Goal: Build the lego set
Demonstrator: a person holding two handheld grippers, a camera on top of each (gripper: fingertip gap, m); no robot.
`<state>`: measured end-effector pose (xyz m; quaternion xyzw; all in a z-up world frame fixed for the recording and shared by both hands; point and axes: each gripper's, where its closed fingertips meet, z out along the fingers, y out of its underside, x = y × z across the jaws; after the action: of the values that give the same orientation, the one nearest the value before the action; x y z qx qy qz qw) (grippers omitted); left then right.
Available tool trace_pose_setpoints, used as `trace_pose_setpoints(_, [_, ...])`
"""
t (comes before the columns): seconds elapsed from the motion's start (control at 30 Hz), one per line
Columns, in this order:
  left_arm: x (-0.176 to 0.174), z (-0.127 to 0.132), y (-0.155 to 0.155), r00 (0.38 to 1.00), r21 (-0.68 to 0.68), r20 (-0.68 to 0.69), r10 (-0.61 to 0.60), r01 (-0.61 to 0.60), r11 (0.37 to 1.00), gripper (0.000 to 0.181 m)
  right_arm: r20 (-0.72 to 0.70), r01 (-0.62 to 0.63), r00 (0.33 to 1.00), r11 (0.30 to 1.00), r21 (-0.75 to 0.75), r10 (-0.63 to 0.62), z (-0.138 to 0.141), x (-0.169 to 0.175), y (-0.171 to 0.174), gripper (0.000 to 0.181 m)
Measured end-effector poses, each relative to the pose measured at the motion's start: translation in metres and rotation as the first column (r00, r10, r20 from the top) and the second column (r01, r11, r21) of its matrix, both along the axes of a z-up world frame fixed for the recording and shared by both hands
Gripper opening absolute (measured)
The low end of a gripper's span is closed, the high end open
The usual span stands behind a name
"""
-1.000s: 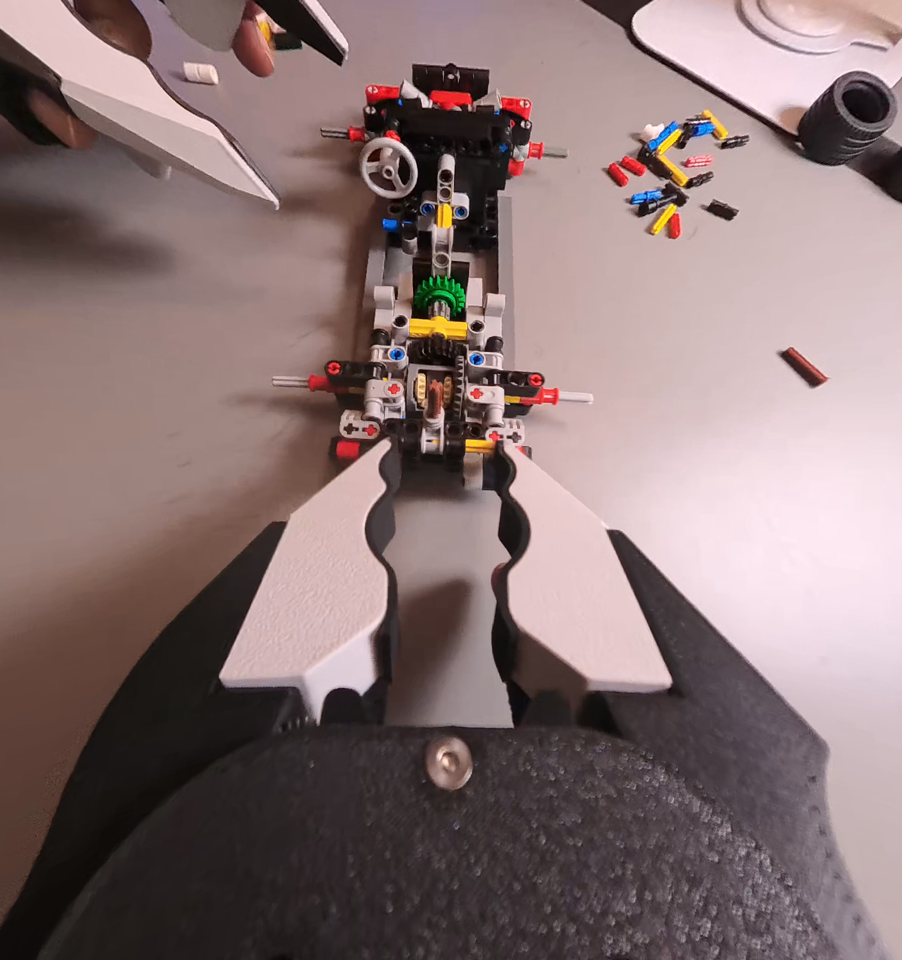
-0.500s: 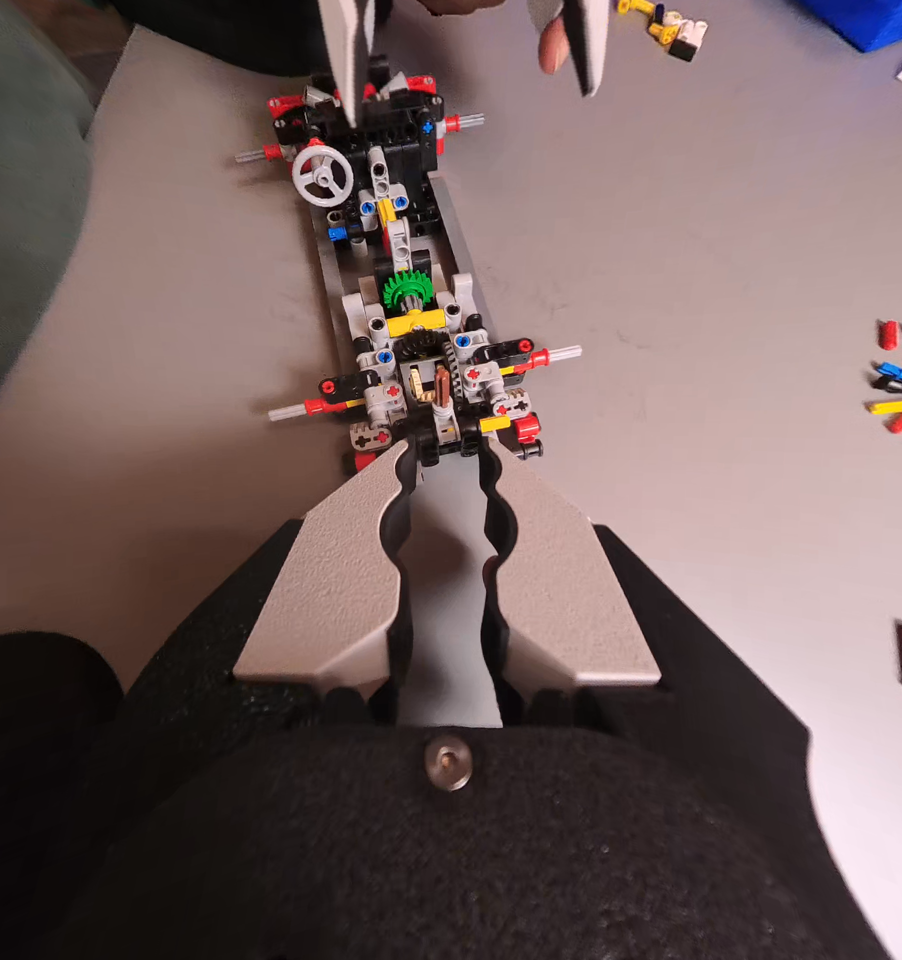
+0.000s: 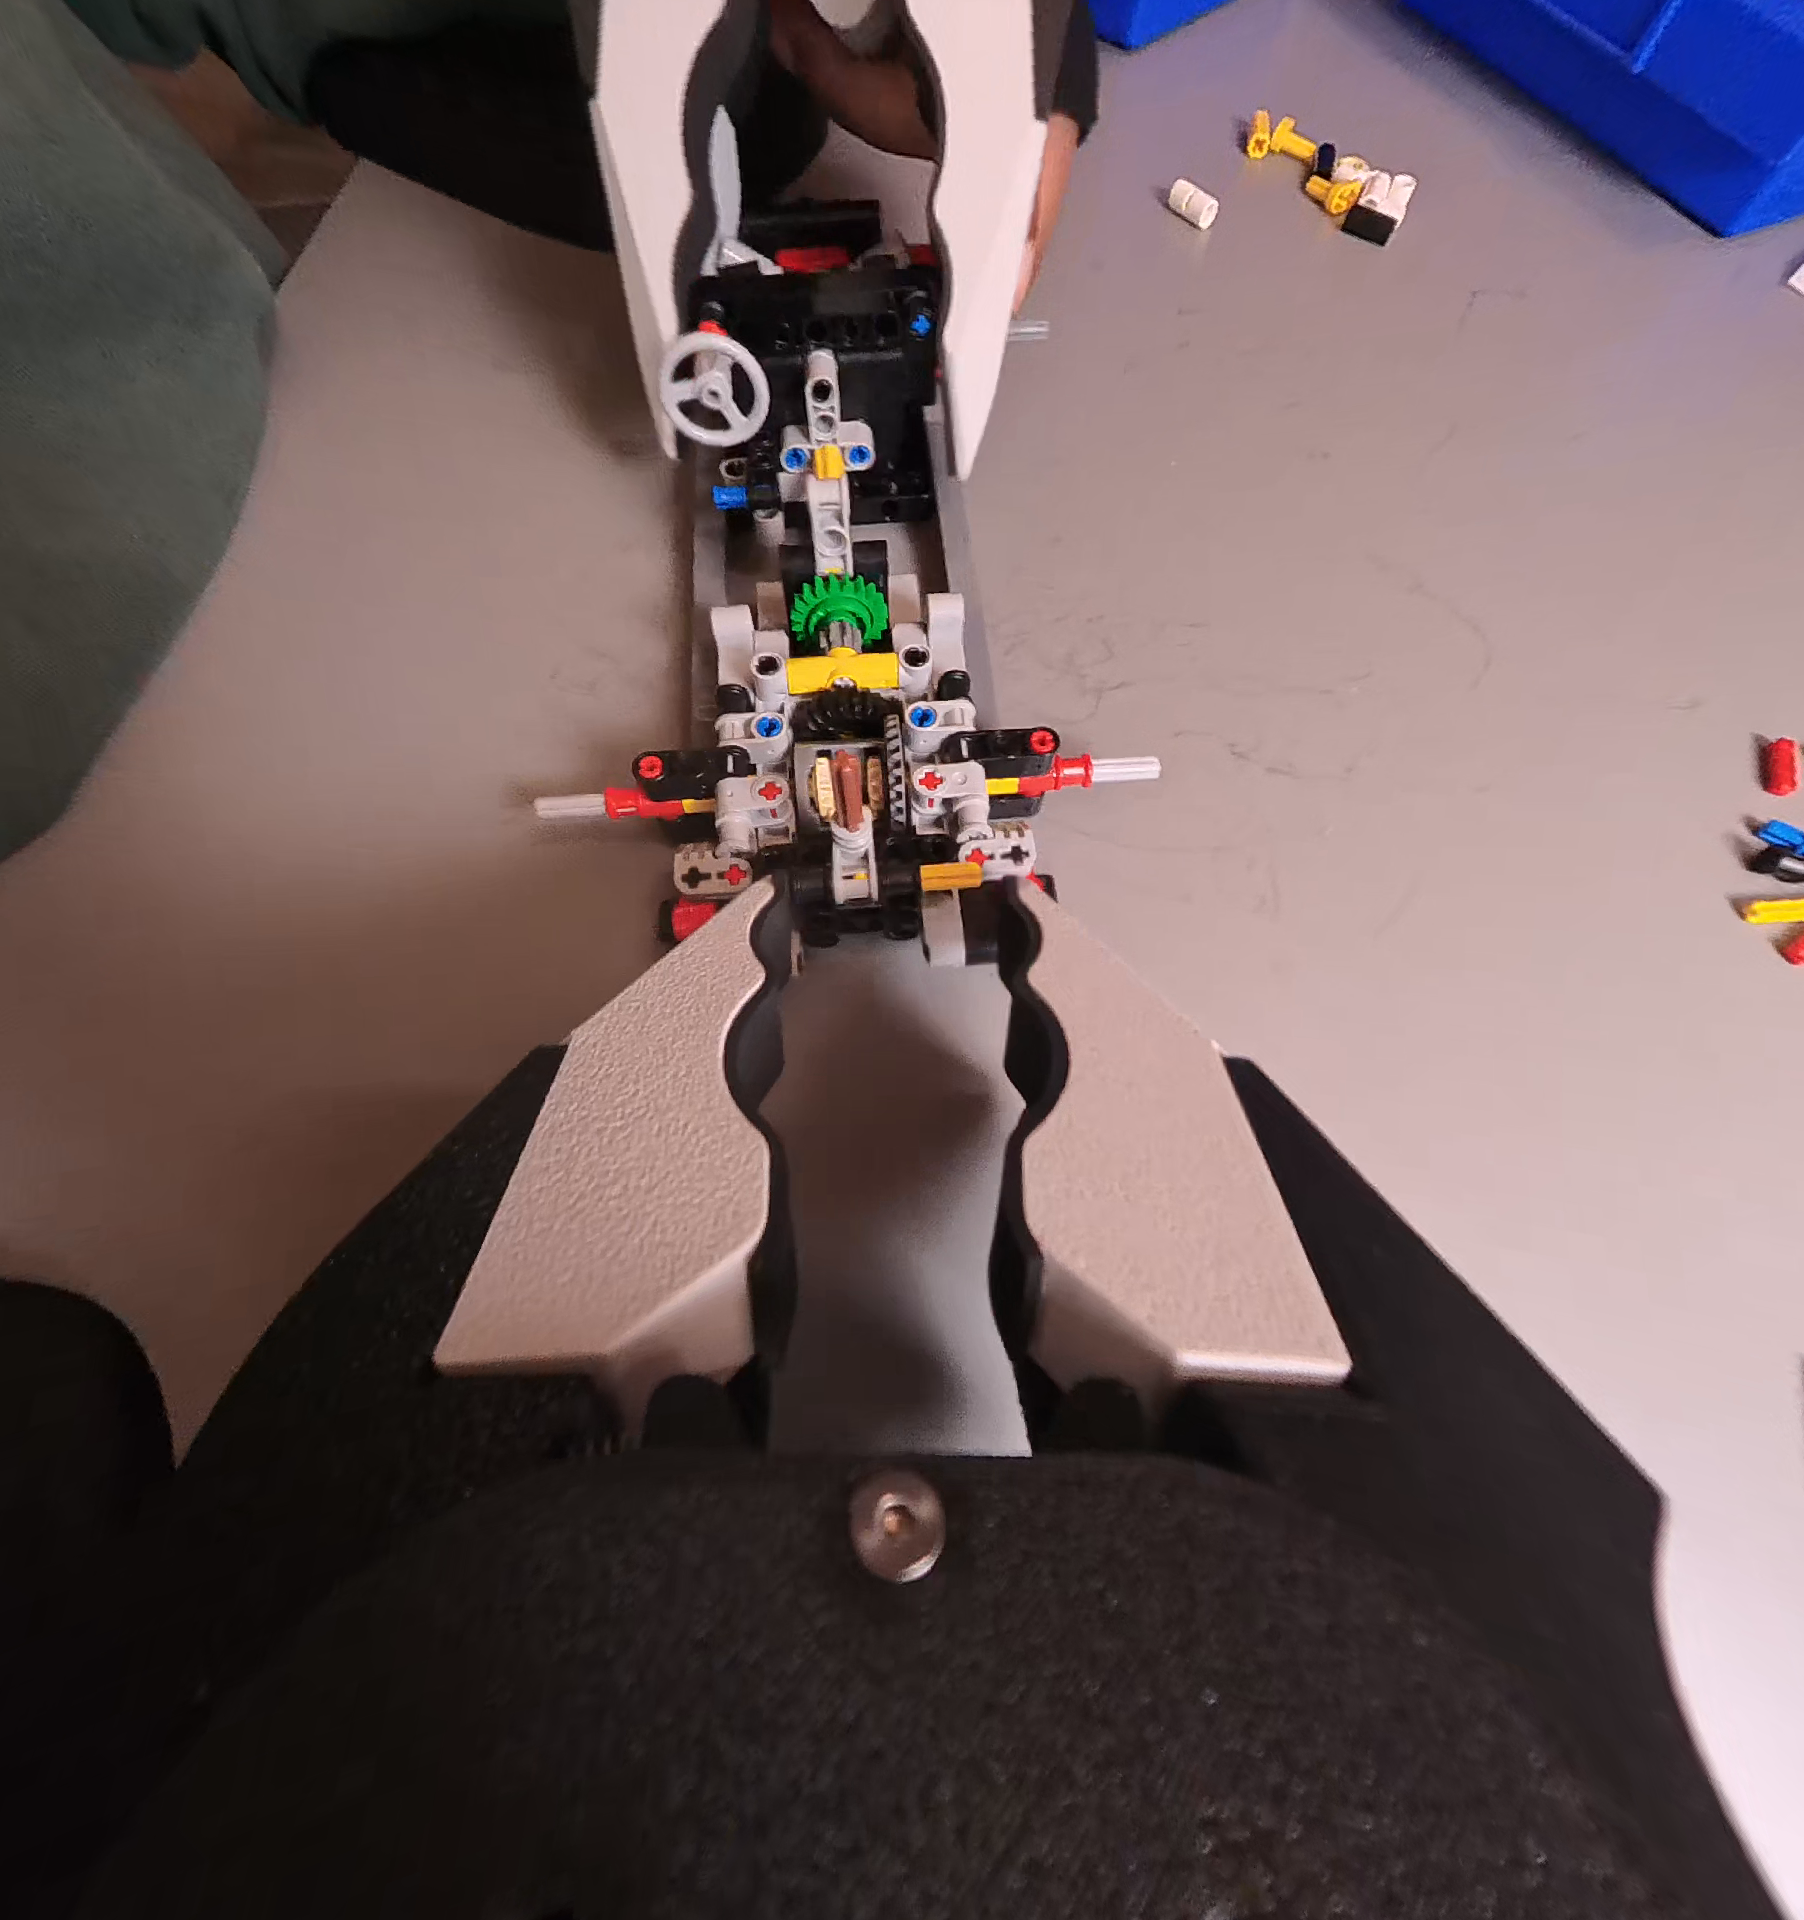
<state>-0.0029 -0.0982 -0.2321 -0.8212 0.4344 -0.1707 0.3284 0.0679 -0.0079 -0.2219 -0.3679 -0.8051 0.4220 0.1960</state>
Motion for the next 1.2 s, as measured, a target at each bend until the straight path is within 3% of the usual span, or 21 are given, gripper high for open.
trace_pose_setpoints(0.27, [-0.006,-0.001,0.01,1.0,-0.009,0.012,0.0,0.0,1.0,0.064,-0.064,0.028,0.998,0.999,-0.03,-0.03,0.0,0.0,-0.001,0.033])
trace_pose_setpoints(1.2, [-0.002,-0.002,0.014,1.0,-0.01,0.022,0.007,-0.007,1.0,0.063,-0.071,0.013,0.997,1.0,-0.003,-0.013,-0.002,0.007,-0.002,0.027])
